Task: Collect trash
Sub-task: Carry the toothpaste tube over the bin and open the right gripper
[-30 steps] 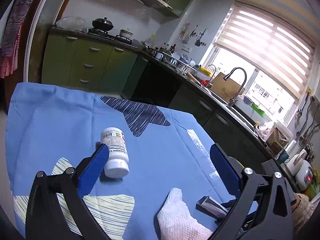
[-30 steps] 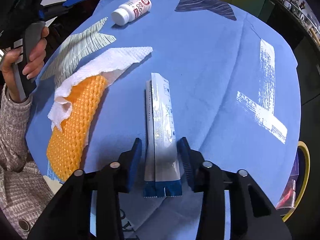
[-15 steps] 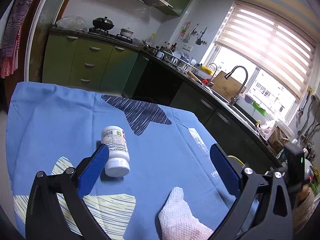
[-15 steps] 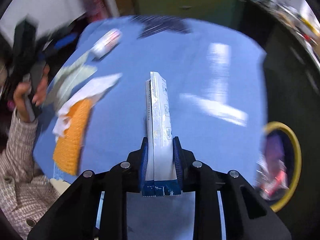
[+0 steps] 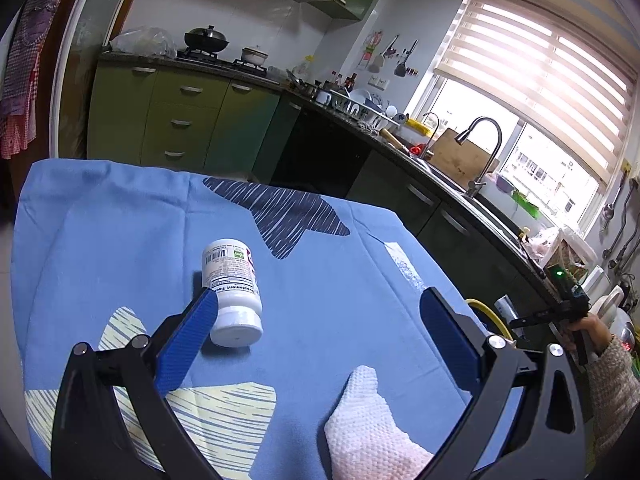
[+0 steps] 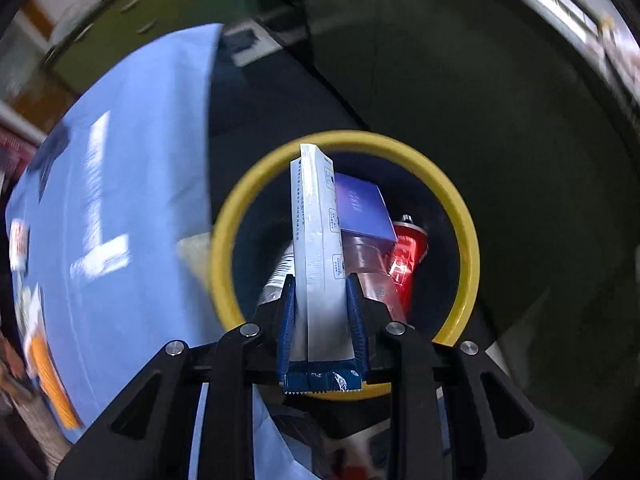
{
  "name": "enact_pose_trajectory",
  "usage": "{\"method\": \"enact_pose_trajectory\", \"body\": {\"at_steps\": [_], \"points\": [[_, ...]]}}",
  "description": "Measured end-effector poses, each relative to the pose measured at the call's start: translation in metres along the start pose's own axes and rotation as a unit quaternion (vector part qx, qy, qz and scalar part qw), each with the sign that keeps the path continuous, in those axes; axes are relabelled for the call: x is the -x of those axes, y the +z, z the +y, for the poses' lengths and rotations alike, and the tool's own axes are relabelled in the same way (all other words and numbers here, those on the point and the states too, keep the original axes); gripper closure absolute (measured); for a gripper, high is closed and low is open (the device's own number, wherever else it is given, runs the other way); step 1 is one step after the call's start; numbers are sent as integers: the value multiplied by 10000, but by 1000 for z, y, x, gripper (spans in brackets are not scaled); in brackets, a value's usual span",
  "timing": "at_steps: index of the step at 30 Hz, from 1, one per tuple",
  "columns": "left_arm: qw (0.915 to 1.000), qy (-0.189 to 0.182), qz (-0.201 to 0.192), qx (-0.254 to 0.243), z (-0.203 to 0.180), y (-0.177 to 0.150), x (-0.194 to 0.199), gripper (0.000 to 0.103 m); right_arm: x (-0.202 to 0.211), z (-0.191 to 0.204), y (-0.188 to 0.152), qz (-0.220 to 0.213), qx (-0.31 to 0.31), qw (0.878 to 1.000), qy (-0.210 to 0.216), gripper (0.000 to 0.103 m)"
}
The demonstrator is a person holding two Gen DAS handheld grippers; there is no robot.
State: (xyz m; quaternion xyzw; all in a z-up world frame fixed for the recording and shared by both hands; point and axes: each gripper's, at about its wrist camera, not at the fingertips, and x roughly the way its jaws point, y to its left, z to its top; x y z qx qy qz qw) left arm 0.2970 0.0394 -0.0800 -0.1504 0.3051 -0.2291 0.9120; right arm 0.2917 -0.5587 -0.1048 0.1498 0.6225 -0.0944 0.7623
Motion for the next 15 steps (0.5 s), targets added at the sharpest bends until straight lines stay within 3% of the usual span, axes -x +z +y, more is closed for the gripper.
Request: {"method": "enact_pose_trajectory", "body": {"at_steps": [6, 8, 10, 11, 15], "points": [[10000, 7, 51, -24, 0, -1, -3, 7, -26, -22, 17, 451, -429, 9981, -7, 75], [10000, 5, 71, -49, -1, -1, -3, 7, -27, -23, 23, 482, -488, 9976, -52, 70], [9999, 10, 88, -80, -1, -2, -3, 7, -28, -21, 28, 447, -540, 9975, -26, 47], [9999, 23, 87, -98, -2, -2, -3, 7, -25, -21, 29, 378, -536, 9978, -59, 43], [9998, 47, 78, -191, -5, -3, -3, 7, -4, -20, 18, 75, -570, 9983, 79, 42]]}}
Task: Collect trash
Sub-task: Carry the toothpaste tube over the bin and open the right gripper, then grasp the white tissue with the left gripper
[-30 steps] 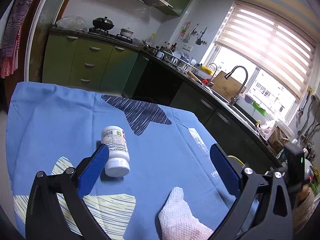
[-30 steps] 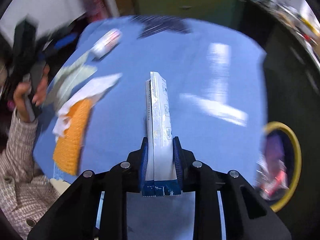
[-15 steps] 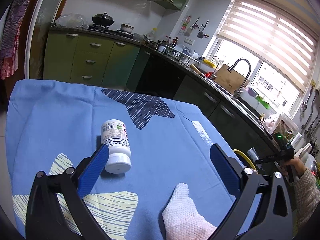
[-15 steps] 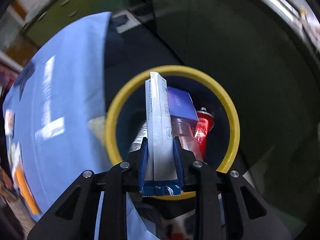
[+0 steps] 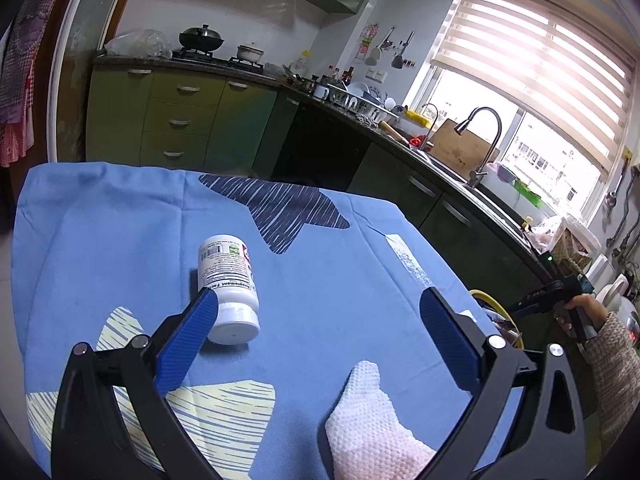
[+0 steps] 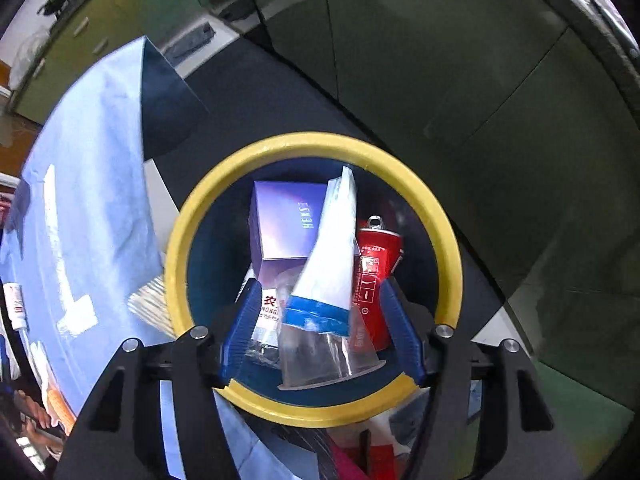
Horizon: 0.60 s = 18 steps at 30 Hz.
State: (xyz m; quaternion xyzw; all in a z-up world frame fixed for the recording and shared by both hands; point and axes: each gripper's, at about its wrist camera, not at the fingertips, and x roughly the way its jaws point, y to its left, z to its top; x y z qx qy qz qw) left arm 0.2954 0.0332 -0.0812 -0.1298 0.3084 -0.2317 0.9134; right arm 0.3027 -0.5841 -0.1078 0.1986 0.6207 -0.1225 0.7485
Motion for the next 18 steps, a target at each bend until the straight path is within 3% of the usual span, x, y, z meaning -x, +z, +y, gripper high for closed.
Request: {"method": "enact_pose_trajectory", "body": {"at_steps": [6, 9, 14, 18], "points": [[9989, -246, 374, -147, -10, -1, -7, 7, 35, 14, -60, -425, 416, 9941, 911, 40], [9959, -414, 789, -126, -18, -4, -15, 7, 36, 26, -96, -428, 721, 9908, 1058, 37], [9898, 54, 1399, -254, -32, -13, -25, 7, 36, 36, -141, -477, 993, 9833, 1452, 37], [9750, 196, 2206, 167, -27, -25, -41, 7, 33, 48, -166, -434, 1160, 9762, 1782, 36]]}}
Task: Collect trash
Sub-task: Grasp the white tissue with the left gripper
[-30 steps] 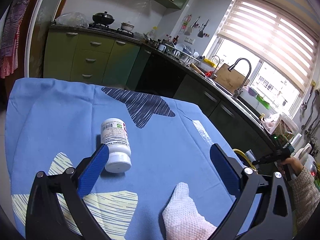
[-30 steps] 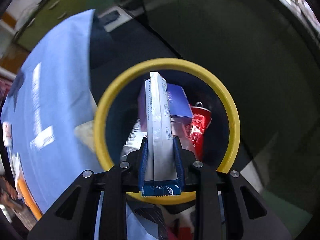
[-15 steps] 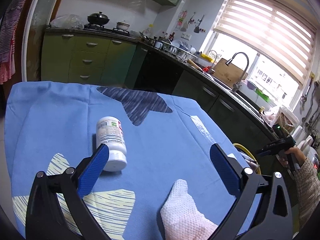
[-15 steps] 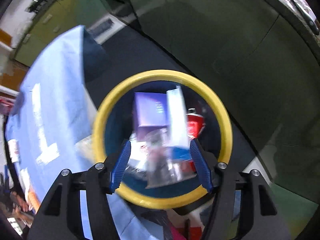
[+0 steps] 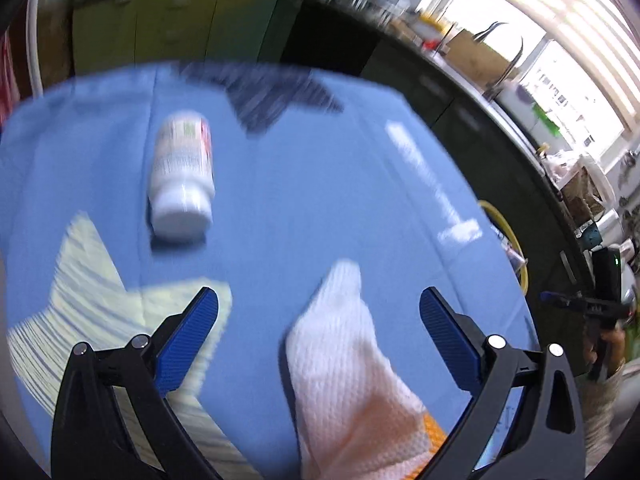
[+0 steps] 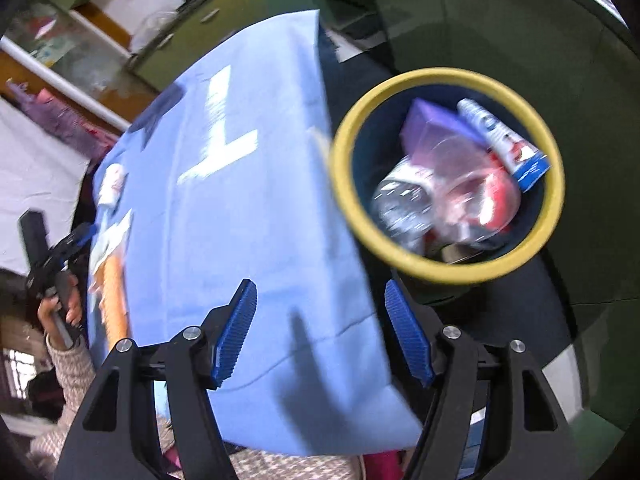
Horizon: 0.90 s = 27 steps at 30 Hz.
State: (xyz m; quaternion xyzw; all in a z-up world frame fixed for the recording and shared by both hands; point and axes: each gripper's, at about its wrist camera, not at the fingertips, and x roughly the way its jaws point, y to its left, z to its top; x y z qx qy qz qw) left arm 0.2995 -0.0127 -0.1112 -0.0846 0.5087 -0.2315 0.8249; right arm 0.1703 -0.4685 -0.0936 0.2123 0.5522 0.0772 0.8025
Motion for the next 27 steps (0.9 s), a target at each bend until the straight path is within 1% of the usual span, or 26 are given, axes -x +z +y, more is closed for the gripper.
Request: {"method": "enact_pose_trajectory", "body": {"at_steps": [3, 4, 6, 8, 9, 12, 14, 15, 16, 17, 18, 19, 20, 21, 23, 27], "points": [[9994, 14, 338, 60, -1, -3, -11, 8, -5, 12, -13, 13, 145, 9998, 129, 36], [9990, 91, 438, 36, -3, -3, -14, 8, -7, 15, -16, 16, 176, 9997, 177, 36], [9982, 194, 563, 14, -6, -4, -19, 15, -10, 19, -19, 47, 236, 9994, 251, 36], [9969, 236, 751, 32, -8, -4, -24, 29, -14, 20, -19, 57, 280, 9992, 264, 36], [9959, 269, 861, 36, -9, -5, -28, 31, -14, 21, -20, 55, 297, 9991, 285, 35], [9950, 407, 910, -10, -12, -4, -27, 37, -14, 21, -22, 46, 315, 9989, 334, 35], [9946, 436, 938, -1, -11, -3, -27, 50, -12, 21, -24, 24, 319, 9989, 343, 35], [9943, 459, 965, -18, -11, -4, -27, 54, -12, 20, -23, 20, 318, 9989, 355, 35], [9939, 492, 984, -69, -13, -5, -26, 60, -12, 20, -23, 14, 311, 9988, 370, 35], [9936, 507, 1004, -107, -14, -6, -27, 69, -12, 19, -23, 10, 307, 9988, 374, 35], [9932, 515, 1037, -146, -16, -7, -27, 72, -12, 18, -23, 8, 303, 9988, 378, 35], [9927, 532, 1067, -203, -17, -8, -27, 81, -12, 18, -24, 8, 293, 9988, 386, 35], [9923, 523, 1095, -237, -18, -9, -28, 93, -13, 17, -24, 6, 287, 9988, 391, 35], [9921, 499, 1116, -270, -19, -11, -28, 96, -13, 17, -24, 3, 279, 9988, 395, 35], [9922, 536, 1071, -345, -21, -12, -25, 98, -13, 16, -24, -2, 271, 9988, 407, 35], [9933, 645, 847, -457, -24, -9, -11, 99, -11, 16, -26, -14, 272, 9988, 408, 35]]}}
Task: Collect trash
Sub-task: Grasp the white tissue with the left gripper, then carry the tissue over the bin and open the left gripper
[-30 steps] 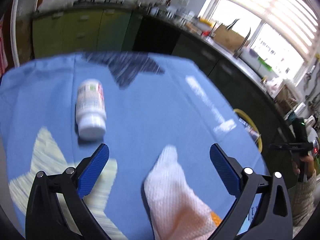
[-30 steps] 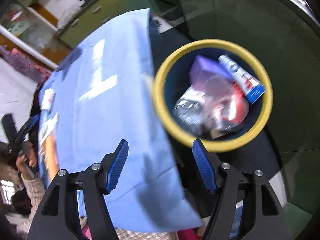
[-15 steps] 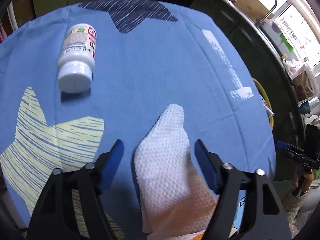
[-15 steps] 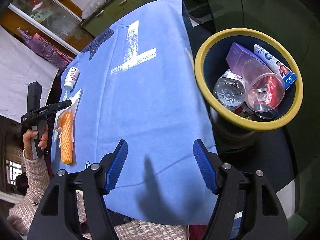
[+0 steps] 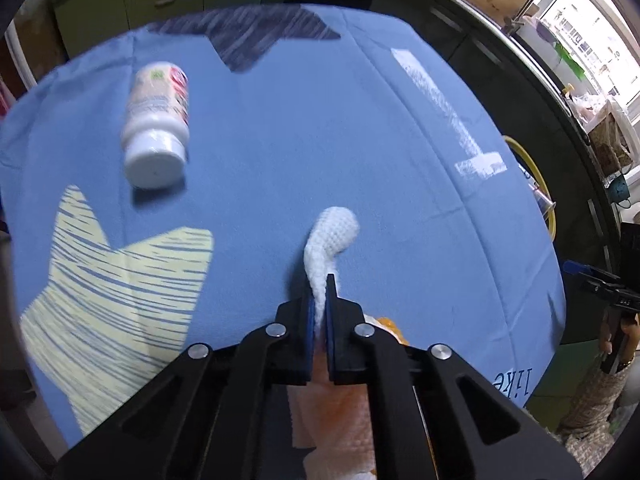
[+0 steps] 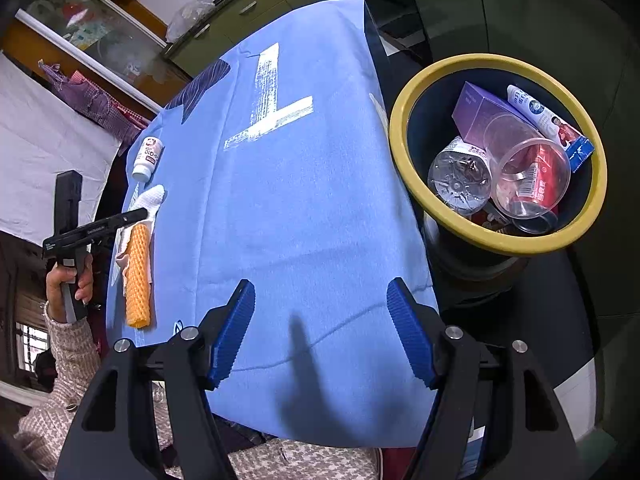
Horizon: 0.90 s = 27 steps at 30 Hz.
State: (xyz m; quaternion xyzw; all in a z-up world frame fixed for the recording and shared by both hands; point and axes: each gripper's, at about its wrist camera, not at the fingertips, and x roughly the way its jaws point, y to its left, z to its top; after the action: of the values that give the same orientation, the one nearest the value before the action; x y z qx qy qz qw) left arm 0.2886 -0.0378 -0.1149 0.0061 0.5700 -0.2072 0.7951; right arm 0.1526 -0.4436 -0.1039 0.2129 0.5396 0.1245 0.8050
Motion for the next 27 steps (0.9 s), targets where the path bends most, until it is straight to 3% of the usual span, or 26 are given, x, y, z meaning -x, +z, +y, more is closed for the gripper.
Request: {"method": "enact_pose_trajectory", "body": {"at_steps": [8, 15, 21, 27], "points": [[9967, 116, -775, -198, -8, 2, 72, 99, 2, -1, -3, -75, 14, 10000, 37, 35], [9888, 231, -1397, -467, -33, 16, 130, 99, 2, 3, -7, -122, 94, 9998, 104, 35], [9838, 98, -1456, -1038, -91, 41, 146, 99, 28, 2, -14, -475, 99, 9988, 113, 35], [9739, -504, -1282, -1806, -196, 81, 121, 99, 63, -23, -33, -888, -110, 9959, -95, 32]]}}
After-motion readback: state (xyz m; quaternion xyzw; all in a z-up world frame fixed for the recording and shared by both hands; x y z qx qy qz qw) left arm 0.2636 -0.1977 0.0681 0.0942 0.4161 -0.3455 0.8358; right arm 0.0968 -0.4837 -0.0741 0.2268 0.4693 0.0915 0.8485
